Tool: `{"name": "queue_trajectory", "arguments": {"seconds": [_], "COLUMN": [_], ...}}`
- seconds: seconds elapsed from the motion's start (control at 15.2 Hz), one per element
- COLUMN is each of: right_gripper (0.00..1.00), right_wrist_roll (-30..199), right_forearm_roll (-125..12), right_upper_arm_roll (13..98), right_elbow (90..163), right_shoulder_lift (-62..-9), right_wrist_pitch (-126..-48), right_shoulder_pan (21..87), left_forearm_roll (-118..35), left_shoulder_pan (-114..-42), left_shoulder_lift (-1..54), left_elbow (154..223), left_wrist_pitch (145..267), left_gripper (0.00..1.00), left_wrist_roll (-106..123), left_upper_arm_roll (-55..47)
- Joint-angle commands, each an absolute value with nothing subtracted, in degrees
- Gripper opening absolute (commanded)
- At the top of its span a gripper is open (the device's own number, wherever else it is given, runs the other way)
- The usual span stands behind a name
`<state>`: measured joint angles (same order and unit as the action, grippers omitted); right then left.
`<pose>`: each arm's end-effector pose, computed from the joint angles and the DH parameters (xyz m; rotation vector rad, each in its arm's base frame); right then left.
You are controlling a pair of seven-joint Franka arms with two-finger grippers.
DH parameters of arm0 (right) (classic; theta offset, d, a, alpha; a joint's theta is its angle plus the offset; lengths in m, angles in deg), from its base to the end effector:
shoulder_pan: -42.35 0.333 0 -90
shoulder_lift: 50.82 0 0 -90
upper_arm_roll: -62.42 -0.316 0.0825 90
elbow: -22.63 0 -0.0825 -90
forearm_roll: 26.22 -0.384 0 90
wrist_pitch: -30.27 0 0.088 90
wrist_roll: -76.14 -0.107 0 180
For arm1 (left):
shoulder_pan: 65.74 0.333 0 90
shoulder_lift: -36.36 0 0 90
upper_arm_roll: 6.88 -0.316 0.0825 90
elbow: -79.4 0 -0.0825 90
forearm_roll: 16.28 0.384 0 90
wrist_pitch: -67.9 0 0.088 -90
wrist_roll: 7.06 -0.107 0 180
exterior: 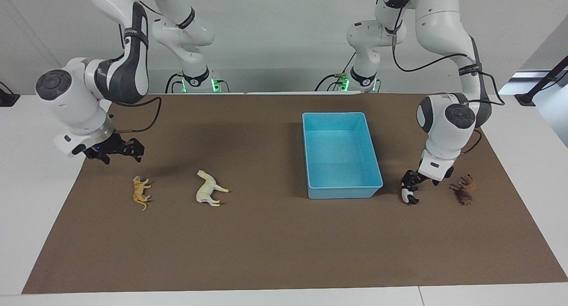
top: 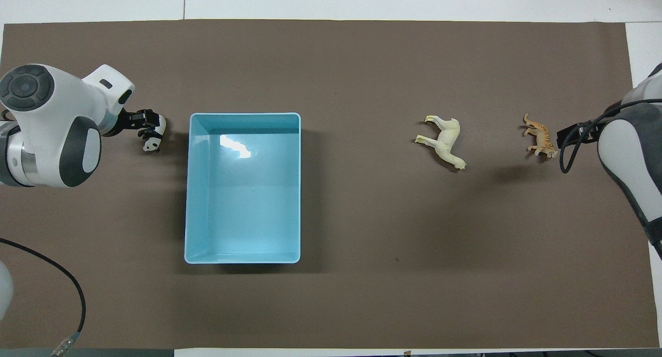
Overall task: Put all toys into storage box
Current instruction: 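Grasp the panda with the left gripper while the right gripper grasps the tan deer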
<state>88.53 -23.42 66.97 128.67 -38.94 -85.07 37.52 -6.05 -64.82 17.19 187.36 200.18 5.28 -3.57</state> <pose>0.5986 -0.0995 0.4080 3.0876 0.1170 -0.0851 0.6347 -0.0208 0.3402 -3.0299 -0.0962 -0.1601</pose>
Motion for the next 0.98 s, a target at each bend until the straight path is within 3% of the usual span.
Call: {"name": "queue_trajectory", "arguments": {"seconds": [0.0,0.39,0.92], "right_gripper": [1.00,1.00,1.00], "right_wrist_roll": [88.1,92.1,97.1], "right_forearm_roll": [-23.2,-23.2,-23.2], "right_upper_arm_roll": [66.6,66.6,66.6], "right_elbow": [131.3,131.9,136.5], "right_shoulder_lift": [-38.2,-31.1,-30.9], "right_wrist_pitch": [-89.3,-98.6,-106.5], "right_shoulder_pan": [37.3,37.3,37.3], "left_forearm_roll": [-4.4,-4.4,-4.4], "left_shoulder_pan": [-65.7,-66.4,-66.0], "left_shoulder_lift": [16.9,16.3,15.9], "left_elbow": [187.7,189.2,191.7], "left_wrist_pitch": [202.1,206.7,211.3], "left_gripper": [1.00,1.00,1.00], "left_wrist_roll": [7.1,8.1,8.1], "left_upper_arm_roll": [-4.0,-3.8,-3.8]}}
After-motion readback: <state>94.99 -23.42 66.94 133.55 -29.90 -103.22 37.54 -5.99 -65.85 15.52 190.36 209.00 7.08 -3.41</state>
